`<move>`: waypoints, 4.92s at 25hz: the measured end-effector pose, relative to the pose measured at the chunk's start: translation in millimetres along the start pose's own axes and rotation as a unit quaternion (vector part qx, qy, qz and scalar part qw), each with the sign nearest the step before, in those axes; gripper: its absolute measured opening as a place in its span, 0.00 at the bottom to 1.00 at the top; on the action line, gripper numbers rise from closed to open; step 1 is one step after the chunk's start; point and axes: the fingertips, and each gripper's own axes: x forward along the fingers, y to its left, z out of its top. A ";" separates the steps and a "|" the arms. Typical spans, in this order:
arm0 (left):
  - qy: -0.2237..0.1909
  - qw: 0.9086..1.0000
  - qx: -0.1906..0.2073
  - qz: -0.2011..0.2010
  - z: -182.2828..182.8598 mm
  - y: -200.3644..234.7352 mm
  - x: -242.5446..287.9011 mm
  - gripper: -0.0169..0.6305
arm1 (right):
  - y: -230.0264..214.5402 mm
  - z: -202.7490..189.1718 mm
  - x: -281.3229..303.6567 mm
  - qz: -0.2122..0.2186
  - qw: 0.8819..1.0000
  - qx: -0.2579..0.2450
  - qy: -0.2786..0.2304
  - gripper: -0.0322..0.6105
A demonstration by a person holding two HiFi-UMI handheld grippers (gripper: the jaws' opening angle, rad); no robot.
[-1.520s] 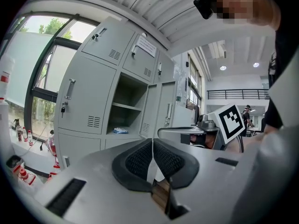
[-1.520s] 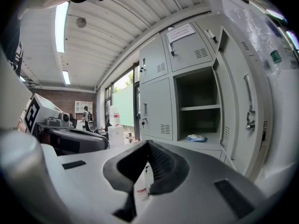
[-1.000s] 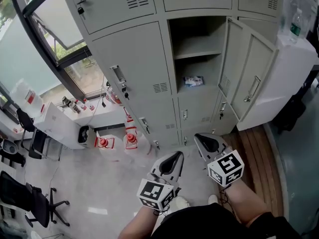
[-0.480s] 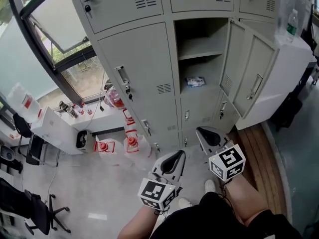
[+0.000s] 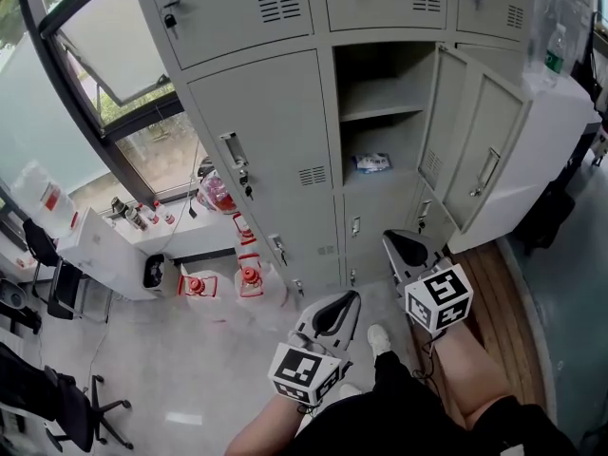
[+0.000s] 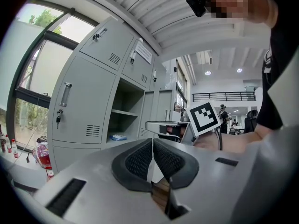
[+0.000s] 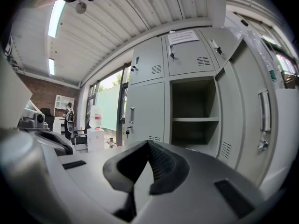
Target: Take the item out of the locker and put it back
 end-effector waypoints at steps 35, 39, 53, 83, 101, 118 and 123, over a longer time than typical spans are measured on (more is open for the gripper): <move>0.038 0.999 -0.018 0.003 -15.6 64.1 149.0 0.06 | -172.6 -59.8 144.1 -0.044 0.997 0.025 0.065 0.27; 0.038 0.999 -0.020 0.007 -15.5 70.3 157.8 0.06 | -185.6 -73.4 162.2 -0.047 0.995 0.027 0.086 0.33; 0.044 0.998 -0.031 0.031 -21.8 92.1 168.9 0.06 | -221.1 -112.6 217.1 -0.057 0.987 0.053 0.138 0.44; 0.046 0.997 -0.043 0.053 -29.3 108.8 174.4 0.06 | -224.7 -141.2 246.0 -0.043 0.980 0.023 0.193 0.32; 0.041 0.996 -0.044 0.061 -23.7 102.8 148.7 0.06 | -202.2 -125.5 227.9 -0.041 0.984 0.030 0.170 0.20; 0.030 0.998 -0.027 0.038 -15.0 74.5 97.7 0.06 | -150.3 -75.4 163.1 -0.047 0.991 0.019 0.121 0.20; 0.021 0.999 -0.020 0.032 -7.3 61.0 74.3 0.06 | -122.1 -64.9 132.6 -0.045 0.993 0.017 0.109 0.20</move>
